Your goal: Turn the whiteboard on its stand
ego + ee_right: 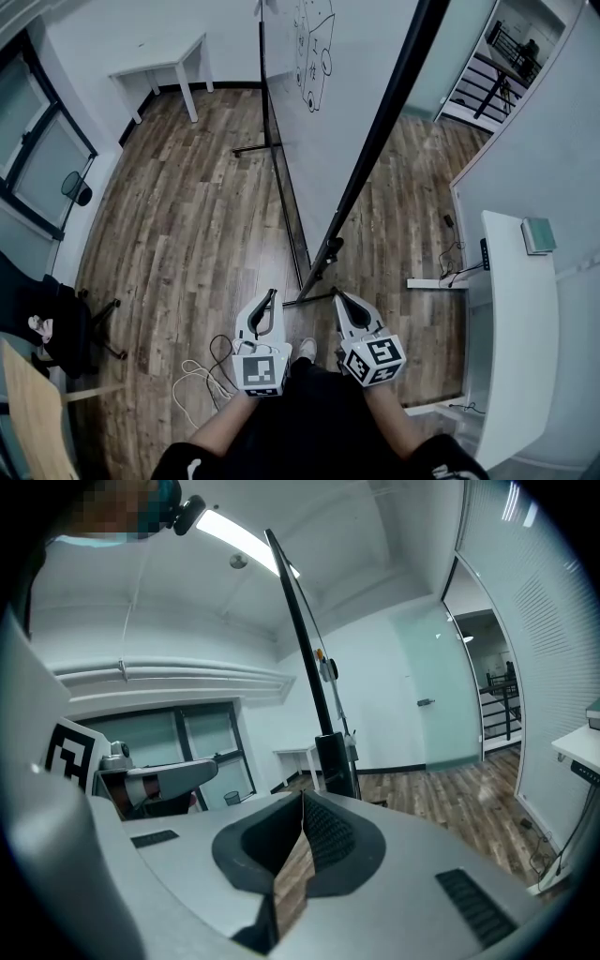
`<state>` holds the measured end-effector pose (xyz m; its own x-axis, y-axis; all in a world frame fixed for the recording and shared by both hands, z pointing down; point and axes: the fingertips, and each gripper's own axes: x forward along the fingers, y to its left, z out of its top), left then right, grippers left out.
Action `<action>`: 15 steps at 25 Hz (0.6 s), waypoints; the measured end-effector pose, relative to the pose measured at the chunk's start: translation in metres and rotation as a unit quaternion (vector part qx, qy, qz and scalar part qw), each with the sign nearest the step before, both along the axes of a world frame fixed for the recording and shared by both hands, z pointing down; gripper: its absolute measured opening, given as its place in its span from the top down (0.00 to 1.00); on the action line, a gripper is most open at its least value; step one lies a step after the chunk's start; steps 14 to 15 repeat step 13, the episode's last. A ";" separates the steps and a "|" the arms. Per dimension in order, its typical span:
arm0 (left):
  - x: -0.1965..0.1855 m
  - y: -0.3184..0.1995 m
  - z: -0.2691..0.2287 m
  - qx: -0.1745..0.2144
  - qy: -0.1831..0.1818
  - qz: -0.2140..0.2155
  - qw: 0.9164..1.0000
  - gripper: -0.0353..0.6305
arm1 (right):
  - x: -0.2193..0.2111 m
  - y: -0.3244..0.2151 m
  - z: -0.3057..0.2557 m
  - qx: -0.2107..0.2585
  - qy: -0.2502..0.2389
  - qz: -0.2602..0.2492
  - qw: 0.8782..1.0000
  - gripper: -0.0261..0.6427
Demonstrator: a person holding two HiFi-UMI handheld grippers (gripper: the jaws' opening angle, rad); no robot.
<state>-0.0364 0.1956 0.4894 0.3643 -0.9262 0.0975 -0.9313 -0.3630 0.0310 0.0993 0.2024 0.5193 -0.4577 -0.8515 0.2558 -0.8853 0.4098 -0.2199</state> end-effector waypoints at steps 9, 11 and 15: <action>0.003 0.004 0.000 0.000 0.006 0.003 1.000 0.91 | 0.002 0.003 -0.001 0.002 0.003 0.002 1.000 0.94; 0.003 0.005 0.000 0.000 0.006 0.003 1.000 0.91 | 0.002 0.003 -0.001 0.002 0.004 0.002 1.000 0.94; 0.003 0.005 0.000 -0.001 0.006 0.003 1.000 0.91 | 0.003 0.004 -0.002 0.002 0.003 0.001 1.000 0.94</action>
